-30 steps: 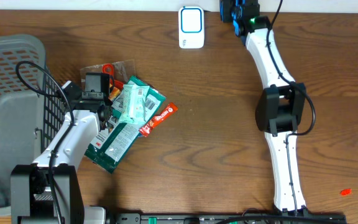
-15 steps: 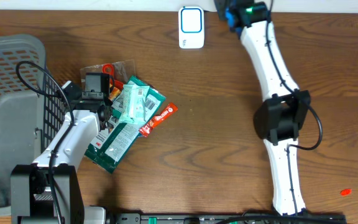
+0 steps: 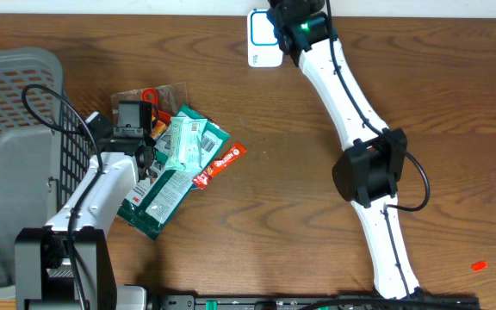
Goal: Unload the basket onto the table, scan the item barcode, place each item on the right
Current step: 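Swing the right gripper left, carrying the jar over the scanner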
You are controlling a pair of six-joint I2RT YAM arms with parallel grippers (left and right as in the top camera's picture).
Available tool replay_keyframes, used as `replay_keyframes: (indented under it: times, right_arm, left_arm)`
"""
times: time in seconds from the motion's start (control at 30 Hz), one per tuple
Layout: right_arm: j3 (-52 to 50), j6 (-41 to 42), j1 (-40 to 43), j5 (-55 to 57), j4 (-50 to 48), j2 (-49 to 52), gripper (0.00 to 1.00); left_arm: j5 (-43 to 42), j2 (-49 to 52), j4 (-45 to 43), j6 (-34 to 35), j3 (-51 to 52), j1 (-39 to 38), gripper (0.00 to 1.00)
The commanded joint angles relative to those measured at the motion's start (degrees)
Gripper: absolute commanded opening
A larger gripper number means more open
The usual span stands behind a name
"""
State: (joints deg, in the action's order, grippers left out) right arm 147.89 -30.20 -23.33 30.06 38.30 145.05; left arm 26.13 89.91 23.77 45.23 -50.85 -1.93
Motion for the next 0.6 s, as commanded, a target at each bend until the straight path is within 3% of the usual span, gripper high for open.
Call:
replay_keyframes:
  times: [0.0,0.57]
  right_arm:
    - [0.5,-2.3,0.4,2.7,-1.1,-1.9,0.02]
    - [0.4,-8.9,-1.0,4.8,-8.6,5.4,0.02]
  left_arm:
    - [1.6,0.8,0.1,0.7,0.4,0.4,0.89]
    - [1.6,0.8,0.1,0.7,0.4,0.4,0.89]
